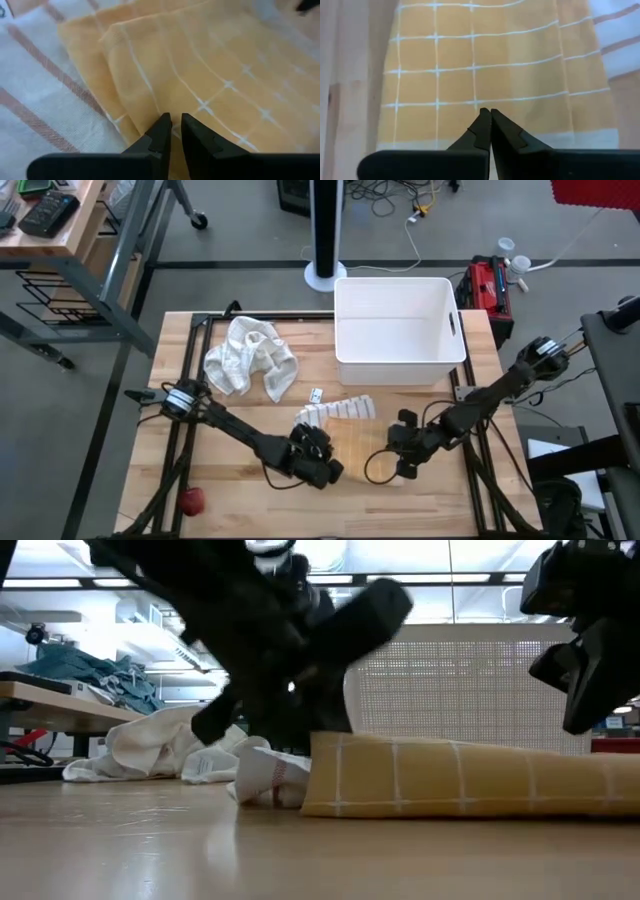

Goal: Fold towel
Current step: Fold the yellow squared towel

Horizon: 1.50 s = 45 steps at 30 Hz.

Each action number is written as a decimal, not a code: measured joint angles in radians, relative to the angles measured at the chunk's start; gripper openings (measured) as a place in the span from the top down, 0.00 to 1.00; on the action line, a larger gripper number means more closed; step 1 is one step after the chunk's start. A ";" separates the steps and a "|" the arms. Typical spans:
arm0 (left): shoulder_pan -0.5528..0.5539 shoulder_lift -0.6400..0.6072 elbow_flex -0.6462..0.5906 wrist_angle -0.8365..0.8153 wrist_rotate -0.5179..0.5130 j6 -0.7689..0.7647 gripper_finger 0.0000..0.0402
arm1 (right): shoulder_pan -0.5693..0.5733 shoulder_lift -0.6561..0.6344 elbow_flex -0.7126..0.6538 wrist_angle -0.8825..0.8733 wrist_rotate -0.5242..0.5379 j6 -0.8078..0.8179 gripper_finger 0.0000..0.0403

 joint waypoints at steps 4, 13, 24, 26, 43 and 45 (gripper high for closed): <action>0.008 0.005 -0.035 0.053 -0.024 -0.005 0.91 | 0.000 0.043 -0.001 0.006 -0.003 0.000 1.00; 0.001 -0.032 -0.047 0.073 -0.025 -0.002 0.91 | 0.000 0.134 0.000 -0.093 0.018 0.004 1.00; -0.057 -0.032 -0.029 0.187 0.031 0.067 0.91 | 0.000 0.035 0.002 -0.183 0.093 0.017 1.00; -0.050 -0.013 -0.029 0.229 0.065 0.088 0.91 | 0.000 0.007 0.004 -0.181 0.090 0.017 1.00; 0.007 -0.005 -0.036 0.149 0.184 -0.032 0.91 | 0.029 0.066 -0.007 -0.101 -0.196 0.000 1.00; -0.001 -0.032 -0.029 0.153 0.184 -0.020 0.91 | 0.028 0.085 -0.007 -0.098 -0.189 0.001 1.00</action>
